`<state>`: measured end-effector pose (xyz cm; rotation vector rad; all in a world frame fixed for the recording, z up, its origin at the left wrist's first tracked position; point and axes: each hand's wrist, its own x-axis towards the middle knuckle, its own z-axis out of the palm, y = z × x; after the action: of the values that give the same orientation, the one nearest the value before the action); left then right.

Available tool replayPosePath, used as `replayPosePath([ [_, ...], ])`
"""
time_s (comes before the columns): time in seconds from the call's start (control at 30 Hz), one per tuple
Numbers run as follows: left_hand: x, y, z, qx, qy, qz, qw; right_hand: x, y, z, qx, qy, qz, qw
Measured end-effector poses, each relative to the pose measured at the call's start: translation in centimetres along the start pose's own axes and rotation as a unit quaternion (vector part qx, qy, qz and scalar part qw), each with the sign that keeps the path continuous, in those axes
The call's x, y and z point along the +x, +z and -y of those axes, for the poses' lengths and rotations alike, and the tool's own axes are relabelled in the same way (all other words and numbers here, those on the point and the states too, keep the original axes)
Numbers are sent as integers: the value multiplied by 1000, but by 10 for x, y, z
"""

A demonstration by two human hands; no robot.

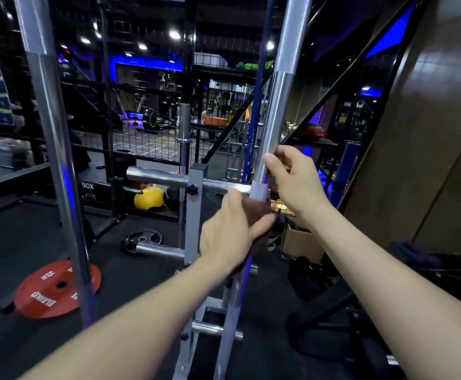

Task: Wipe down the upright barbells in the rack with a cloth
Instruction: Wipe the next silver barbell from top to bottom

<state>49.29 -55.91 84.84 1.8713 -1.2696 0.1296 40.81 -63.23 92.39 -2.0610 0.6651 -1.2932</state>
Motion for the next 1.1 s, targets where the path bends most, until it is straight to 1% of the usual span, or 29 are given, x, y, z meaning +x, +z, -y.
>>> replayPosePath([
  [0.07, -21, 13, 15, 7, -25, 46, 999, -2, 2, 1, -6, -3, -1, 1000],
  [0.13, -22, 16, 19, 33, -30, 59, 997, -1, 3, 2, -12, 5, -7, 1000],
  [0.2, -11, 10, 8, 37, -14, 39, 998, 0, 3, 3, -11, 12, -11, 1000],
  [0.3, 22, -8, -18, -3, 14, -25, 1000, 2, 2, 0, -21, 4, -24, 999],
  [0.37, 26, -10, -23, -4, 28, -42, 999, 2, 2, 0, -28, 2, -22, 999],
  [0.4, 22, -6, -19, -5, 23, -39, 999, 1, 2, -1, -23, 1, -21, 1000],
  [0.5, 1, 12, 3, -4, -17, 7, 1000, 0, 3, -2, -17, -1, -19, 1000],
  [0.63, -17, 19, 17, 50, -20, 77, 996, -1, 2, 3, -40, 6, -21, 999],
  [0.7, -15, 15, 15, 50, -14, 66, 996, -1, 2, 5, -44, 9, -17, 999],
  [0.8, 7, -4, -6, -6, 5, -1, 1000, -2, 3, 3, -42, -5, -15, 999],
  [0.83, 14, -9, -12, -9, 20, -18, 1000, -2, 3, 2, -41, -8, -14, 999],
  [0.9, 13, -9, -13, -4, 27, -29, 999, -3, 4, -1, -34, -9, -10, 999],
  [0.93, 8, -3, -7, -8, 19, -24, 1000, -2, 4, -2, -25, -10, -9, 1000],
  [1.0, -11, 13, 9, -14, -17, 14, 1000, 0, 4, -5, -19, -11, -6, 1000],
  [1.07, -28, 27, 25, 8, -34, 61, 998, 2, 3, -8, -22, -14, -4, 1000],
  [1.1, -28, 29, 28, 18, -33, 72, 997, 3, 3, -8, -24, -14, -7, 1000],
])
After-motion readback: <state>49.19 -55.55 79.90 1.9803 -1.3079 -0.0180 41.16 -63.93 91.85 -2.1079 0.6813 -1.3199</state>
